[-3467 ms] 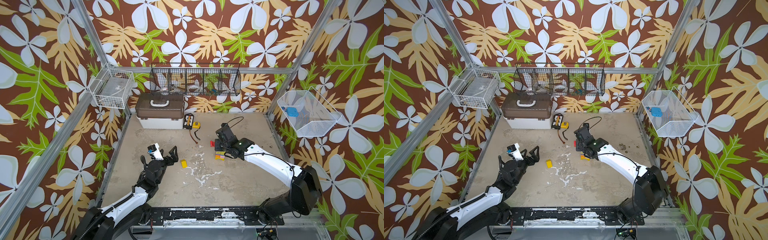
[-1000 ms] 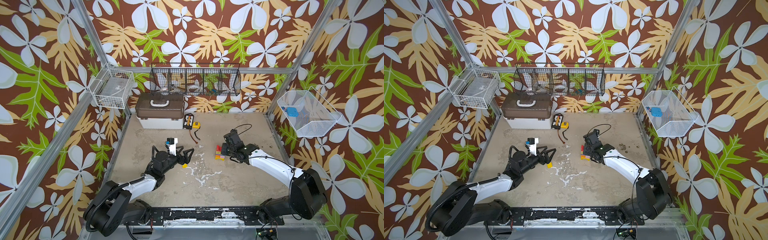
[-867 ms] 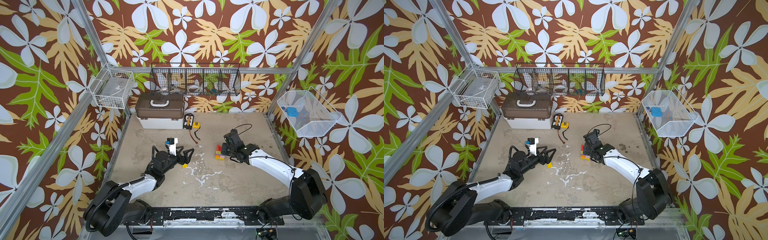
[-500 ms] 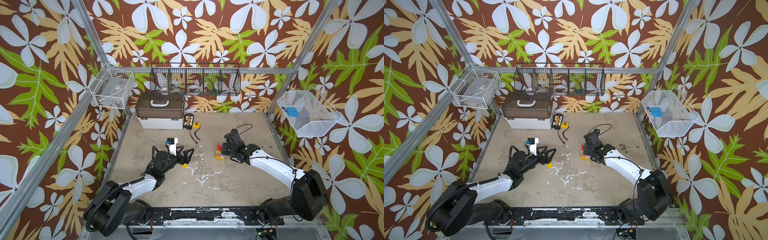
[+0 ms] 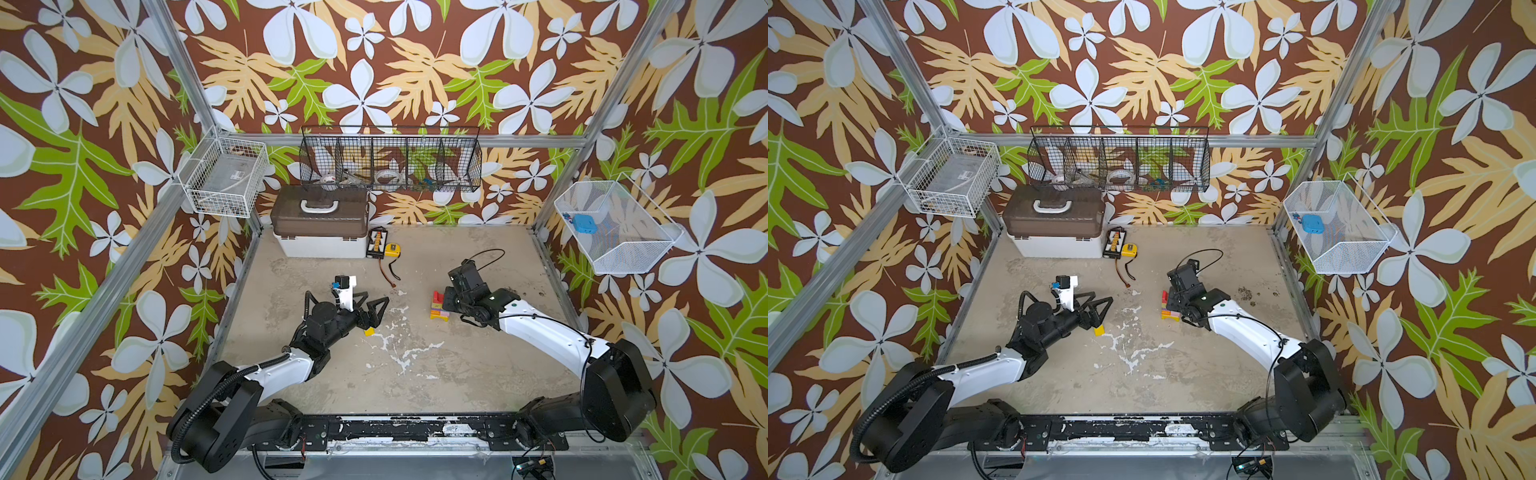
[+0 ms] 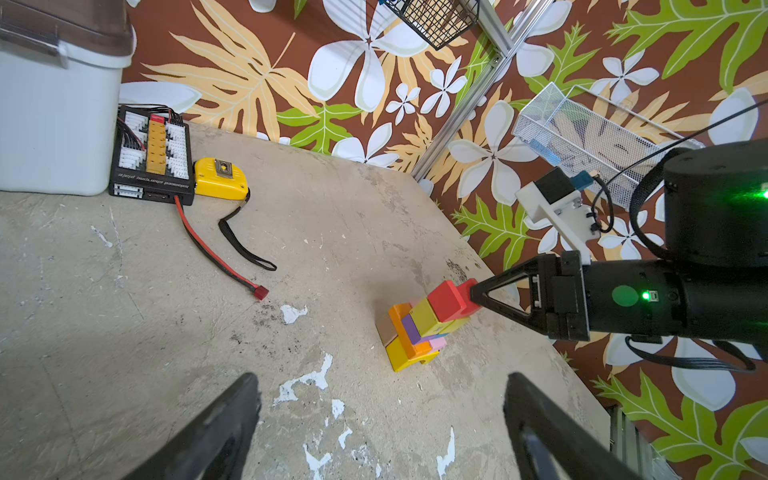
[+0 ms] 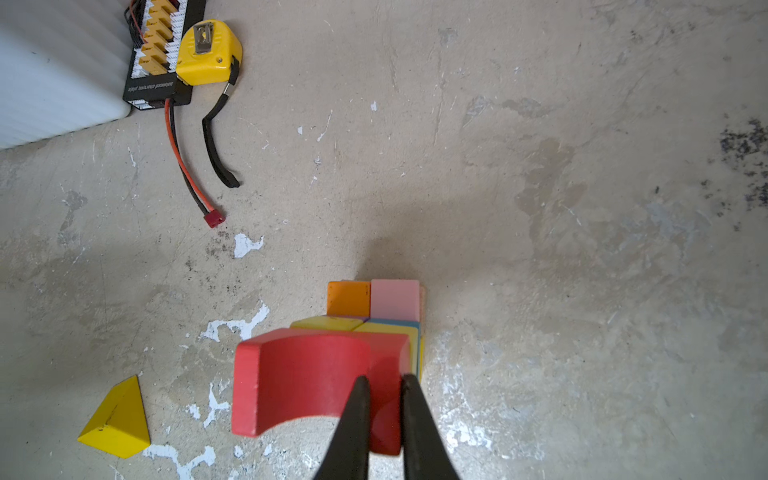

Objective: Build the wood block tower
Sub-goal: 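Lower the red arch block onto the tower top with the right gripper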

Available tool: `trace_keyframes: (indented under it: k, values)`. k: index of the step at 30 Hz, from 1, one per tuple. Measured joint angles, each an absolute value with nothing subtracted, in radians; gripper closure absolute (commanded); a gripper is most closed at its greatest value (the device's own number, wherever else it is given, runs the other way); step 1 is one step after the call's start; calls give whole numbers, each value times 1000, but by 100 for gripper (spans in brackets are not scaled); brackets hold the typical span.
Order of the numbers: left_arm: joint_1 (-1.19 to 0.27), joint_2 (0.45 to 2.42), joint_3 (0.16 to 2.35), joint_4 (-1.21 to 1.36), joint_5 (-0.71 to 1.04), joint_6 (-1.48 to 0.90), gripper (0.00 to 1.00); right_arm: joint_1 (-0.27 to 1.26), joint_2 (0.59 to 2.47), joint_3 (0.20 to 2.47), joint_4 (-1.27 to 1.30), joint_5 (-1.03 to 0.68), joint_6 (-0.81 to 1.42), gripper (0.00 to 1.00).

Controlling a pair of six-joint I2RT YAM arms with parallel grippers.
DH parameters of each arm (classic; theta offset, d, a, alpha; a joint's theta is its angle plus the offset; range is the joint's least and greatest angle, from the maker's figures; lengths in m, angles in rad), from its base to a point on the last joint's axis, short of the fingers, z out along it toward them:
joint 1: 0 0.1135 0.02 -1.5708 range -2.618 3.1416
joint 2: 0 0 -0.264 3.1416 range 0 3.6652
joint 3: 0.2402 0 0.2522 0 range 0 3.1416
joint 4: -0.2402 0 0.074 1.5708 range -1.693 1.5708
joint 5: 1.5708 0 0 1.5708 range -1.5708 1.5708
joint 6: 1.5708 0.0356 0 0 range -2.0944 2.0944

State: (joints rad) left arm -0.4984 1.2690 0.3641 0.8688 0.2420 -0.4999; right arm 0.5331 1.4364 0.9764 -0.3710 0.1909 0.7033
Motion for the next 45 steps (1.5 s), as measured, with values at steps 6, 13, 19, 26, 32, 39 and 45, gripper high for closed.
trace_keyframes:
  k: [6,13,19,26,32,39,45]
  values:
    - [-500,1270,364,868,242,-500,7,533,1439,976,-371,189,704,78]
    - [-500,1274,365,867,242,-500,7,533,1439,976,-371,192,706,78]
    - [-502,1283,366,867,242,-500,7,533,1439,976,-370,206,714,83]
    - [-506,1285,368,867,242,-499,7,533,1440,976,-368,216,725,83]
    - [-508,1290,369,865,241,-496,7,533,1441,976,-368,217,728,80]
    - [-511,1290,371,864,241,-496,7,533,1452,977,-366,214,728,80]
    - [-511,1290,371,864,241,-496,7,533,1458,978,-356,208,729,80]
